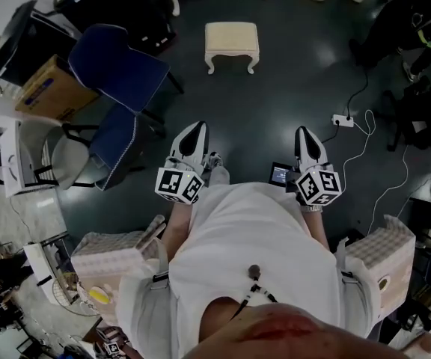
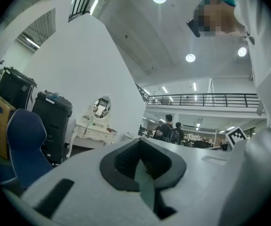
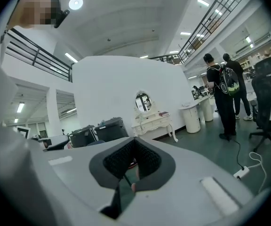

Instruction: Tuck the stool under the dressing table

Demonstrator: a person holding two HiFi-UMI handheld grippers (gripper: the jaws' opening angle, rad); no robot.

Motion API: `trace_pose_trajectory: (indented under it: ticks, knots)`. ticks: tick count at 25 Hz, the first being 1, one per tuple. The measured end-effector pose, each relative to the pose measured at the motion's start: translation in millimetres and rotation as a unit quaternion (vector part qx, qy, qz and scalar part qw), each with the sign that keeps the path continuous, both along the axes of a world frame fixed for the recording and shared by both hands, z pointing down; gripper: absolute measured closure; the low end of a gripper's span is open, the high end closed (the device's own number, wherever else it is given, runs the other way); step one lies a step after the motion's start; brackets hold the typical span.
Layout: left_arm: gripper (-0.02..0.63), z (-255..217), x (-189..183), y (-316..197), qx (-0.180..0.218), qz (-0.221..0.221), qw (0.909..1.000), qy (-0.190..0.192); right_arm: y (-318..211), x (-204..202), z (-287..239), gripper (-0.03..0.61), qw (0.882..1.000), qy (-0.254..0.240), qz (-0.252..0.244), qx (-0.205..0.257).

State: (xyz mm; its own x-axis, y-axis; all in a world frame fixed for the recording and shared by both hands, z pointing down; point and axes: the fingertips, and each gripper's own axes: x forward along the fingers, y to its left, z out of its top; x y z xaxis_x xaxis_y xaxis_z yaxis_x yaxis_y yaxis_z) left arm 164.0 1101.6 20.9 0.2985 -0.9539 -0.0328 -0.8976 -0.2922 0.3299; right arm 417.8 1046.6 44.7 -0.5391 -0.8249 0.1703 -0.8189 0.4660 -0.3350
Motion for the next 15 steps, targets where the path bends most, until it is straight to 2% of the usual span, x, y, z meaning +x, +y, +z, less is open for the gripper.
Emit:
trace_pose_trajectory:
  ticks: [4,10,15]
  knots:
    - [0.607,-5,-20,-47,0.005,0.024,0.9997,-0.003,-41,-23,-8,0.569,1.000,0.007,0.012,0.002]
    - [0.607,-7,-58,-95,0.018,0.041,0.9985,-0.031,-91,-51,-8,0.571,0.999,0.016,0.038,0.011]
    - [0.607,-3,-84,-123,0.009,0.037,0.9992,-0.009,-119,-63,-5,0.569,0.999,0.023,0.044,0.005]
